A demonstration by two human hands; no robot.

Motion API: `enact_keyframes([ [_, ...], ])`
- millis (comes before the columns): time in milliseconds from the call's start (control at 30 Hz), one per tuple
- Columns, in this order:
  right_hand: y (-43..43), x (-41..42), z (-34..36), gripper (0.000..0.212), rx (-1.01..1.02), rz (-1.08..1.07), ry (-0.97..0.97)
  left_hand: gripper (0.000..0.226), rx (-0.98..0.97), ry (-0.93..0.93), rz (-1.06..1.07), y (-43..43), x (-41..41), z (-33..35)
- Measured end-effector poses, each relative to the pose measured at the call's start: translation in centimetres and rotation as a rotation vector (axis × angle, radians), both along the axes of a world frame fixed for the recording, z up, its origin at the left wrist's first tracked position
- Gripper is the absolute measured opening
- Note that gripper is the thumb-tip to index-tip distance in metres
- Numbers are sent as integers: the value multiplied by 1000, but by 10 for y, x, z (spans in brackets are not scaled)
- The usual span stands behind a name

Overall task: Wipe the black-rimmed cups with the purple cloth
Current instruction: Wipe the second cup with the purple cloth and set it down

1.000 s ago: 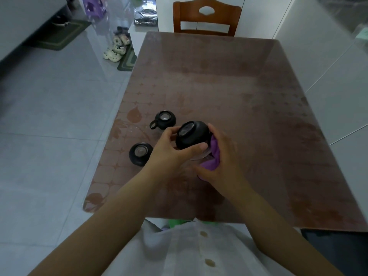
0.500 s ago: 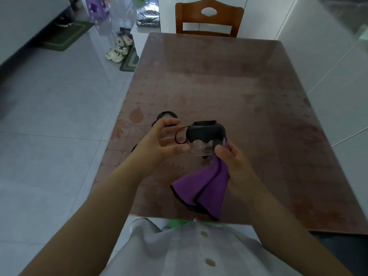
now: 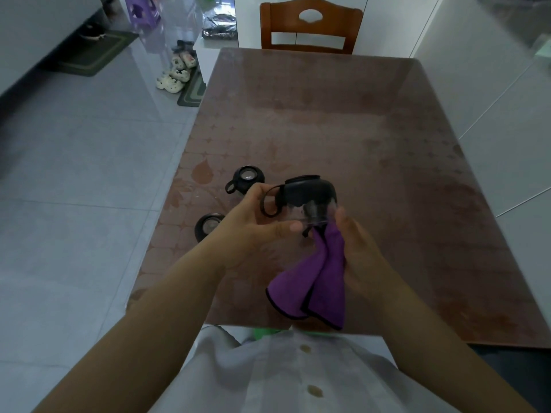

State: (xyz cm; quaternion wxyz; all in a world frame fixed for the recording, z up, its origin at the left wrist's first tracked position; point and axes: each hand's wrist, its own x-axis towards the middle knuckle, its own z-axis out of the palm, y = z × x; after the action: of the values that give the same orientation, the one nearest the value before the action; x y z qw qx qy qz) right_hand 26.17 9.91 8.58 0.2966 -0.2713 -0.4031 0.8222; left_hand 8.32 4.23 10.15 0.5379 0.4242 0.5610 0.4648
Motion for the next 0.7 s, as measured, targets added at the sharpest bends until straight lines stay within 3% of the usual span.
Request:
enact_keyframes([
  [67,-1,1,4,62,22,14,-19,74,3,-3,22,1,3,2],
  [233,2,-1,4,65,49,-99,-196,74,20,45,68,4,4,-1],
  [367,5,-1,5,28,95,-290,-265,67,26,37,72,1,4,-2],
  [467,3,-3,18,21,383,-461,-294,72,40,14,125,0,7,-6],
  [600,-7,-12,31,12,955,-397,-387,89,18,57,148,2,9,-11],
  [700,-10,-17,25,20,1110,-375,-460,88,11,8,96,4,9,-12],
])
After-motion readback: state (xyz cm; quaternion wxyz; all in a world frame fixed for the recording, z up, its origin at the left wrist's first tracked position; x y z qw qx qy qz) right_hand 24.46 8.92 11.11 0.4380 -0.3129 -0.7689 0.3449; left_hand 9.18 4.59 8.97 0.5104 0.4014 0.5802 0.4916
